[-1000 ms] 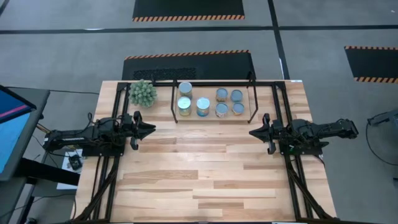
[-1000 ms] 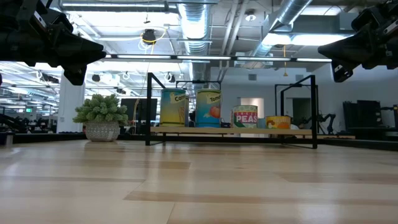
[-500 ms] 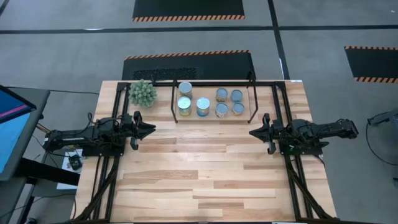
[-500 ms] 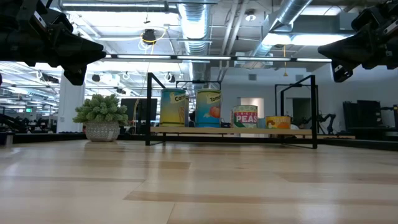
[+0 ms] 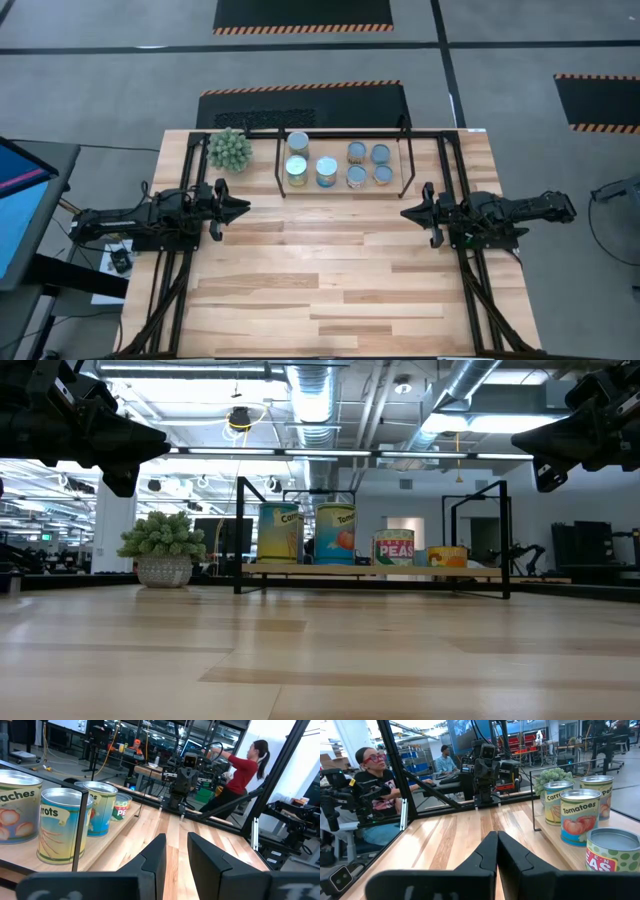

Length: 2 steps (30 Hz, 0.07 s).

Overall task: Pick and place cans onto a shelf
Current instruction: Return to Home Position

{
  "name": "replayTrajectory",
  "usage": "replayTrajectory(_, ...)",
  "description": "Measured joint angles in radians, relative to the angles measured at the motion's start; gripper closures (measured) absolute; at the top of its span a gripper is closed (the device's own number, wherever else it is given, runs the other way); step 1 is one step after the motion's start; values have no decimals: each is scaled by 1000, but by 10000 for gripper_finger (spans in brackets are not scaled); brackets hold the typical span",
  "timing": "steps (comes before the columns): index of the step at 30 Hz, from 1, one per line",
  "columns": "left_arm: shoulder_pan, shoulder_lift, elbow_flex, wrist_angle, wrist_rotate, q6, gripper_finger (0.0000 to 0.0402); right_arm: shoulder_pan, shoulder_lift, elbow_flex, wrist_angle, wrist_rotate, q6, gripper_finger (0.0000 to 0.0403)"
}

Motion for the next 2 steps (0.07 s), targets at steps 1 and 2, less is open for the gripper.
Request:
replayTrajectory(1,0,0,0,0,0,0,333,0,0,0,0,0,0,369)
replayTrajectory(2,0,0,0,0,0,0,333,0,0,0,0,0,0,369)
